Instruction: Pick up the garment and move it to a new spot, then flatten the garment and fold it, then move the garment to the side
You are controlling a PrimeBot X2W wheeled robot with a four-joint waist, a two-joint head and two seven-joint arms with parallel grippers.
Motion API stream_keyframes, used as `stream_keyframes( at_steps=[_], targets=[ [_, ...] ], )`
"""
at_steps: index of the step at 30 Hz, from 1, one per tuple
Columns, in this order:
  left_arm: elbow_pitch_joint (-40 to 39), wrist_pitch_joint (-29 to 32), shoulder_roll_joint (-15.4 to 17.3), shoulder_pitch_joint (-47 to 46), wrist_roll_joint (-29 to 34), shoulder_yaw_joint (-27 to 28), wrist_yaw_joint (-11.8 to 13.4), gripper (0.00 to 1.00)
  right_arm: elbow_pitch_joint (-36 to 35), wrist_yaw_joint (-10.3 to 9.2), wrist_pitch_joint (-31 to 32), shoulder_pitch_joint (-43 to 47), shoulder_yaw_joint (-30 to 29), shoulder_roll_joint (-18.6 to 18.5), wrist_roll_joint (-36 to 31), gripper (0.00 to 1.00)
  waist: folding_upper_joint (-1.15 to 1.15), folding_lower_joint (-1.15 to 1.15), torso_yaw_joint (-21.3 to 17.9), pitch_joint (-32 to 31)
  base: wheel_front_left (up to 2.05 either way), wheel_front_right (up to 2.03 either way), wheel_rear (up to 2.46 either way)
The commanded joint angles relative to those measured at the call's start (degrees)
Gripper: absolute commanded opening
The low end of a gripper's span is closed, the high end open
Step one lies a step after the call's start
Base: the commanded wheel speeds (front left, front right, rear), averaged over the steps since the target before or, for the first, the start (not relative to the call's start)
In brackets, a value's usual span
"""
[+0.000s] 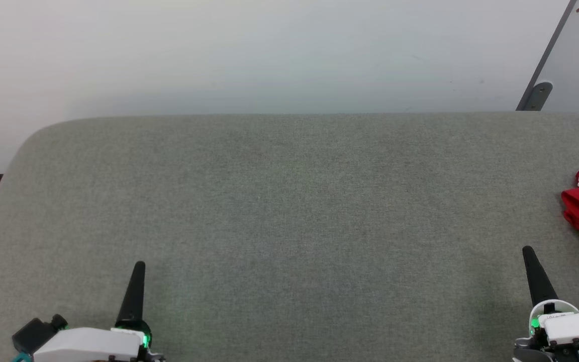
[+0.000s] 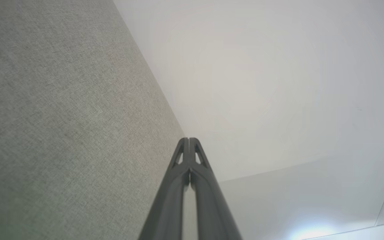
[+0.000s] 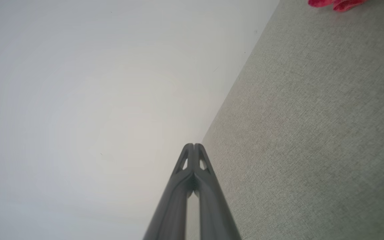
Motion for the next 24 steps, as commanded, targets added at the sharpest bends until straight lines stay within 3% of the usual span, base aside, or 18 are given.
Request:
stream_keyframes(
  at_steps=[1, 24],
  targets=[
    [0.0, 0.4, 0.0, -0.9, -1.6, 0.3, -0.1, 0.0, -0.1, -0.04, 0.4, -0.9, -0.2, 0.0, 1.3, 0.0, 0.0, 0.0, 0.0, 0.0, 0.0, 0.0, 0.0],
    [1.9, 3.5, -0.9, -2.9, -11.7, 0.6, -0.2, 0.0, 1.5, -0.06, 3.2, -1.8, -0.8, 1.3, 10.8, 0.0, 0.0, 0.0, -0.3, -0.4, 0.0, 0.0, 0.0]
  ],
)
